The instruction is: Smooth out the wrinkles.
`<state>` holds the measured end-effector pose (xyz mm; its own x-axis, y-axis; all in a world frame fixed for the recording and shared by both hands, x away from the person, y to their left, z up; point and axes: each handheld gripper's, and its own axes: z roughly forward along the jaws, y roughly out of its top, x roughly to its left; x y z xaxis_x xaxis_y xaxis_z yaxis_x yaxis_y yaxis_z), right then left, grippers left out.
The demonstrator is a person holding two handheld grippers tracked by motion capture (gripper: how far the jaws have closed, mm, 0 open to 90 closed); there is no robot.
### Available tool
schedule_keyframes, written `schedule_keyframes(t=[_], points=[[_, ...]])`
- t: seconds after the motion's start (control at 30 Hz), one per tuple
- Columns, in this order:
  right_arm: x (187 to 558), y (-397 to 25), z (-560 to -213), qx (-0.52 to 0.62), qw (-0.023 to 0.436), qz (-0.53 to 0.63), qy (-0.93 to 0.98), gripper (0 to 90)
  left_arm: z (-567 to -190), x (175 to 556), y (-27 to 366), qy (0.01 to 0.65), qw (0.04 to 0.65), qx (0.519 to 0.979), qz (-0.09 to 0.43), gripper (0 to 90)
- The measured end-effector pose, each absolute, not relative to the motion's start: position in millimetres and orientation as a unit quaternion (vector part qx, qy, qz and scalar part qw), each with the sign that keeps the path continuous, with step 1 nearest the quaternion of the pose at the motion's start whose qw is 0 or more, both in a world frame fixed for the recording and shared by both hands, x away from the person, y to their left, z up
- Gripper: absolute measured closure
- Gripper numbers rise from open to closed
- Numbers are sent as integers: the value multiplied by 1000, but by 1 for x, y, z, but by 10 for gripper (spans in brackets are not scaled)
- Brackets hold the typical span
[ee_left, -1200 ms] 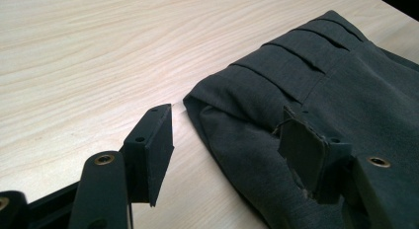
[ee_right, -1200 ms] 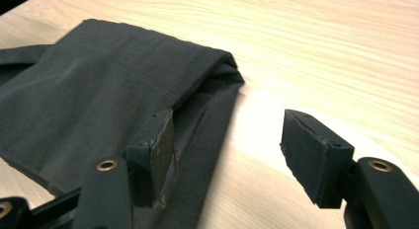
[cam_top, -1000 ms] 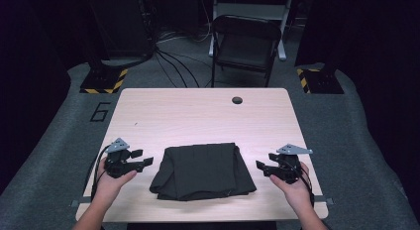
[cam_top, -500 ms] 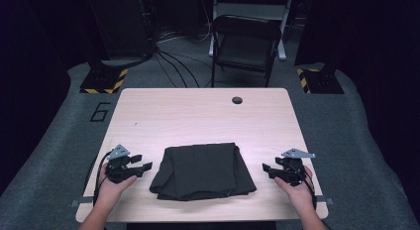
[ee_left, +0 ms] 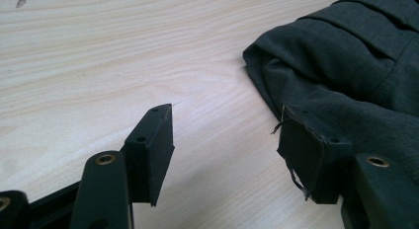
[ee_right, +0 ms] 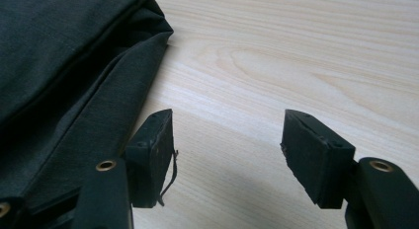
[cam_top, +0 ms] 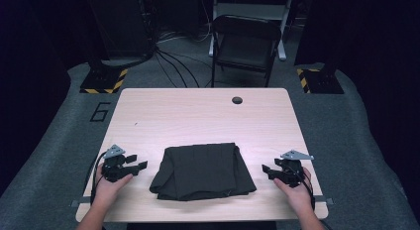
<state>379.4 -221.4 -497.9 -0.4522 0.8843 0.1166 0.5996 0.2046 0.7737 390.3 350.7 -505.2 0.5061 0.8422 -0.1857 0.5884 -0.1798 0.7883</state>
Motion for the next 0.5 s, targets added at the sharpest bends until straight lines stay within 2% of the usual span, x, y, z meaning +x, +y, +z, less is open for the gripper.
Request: schedule_keyframes(t=[0.5], points=[[375,-228,-503,497,190,375,759,373,-506,401,350,491,403,755,162,382]])
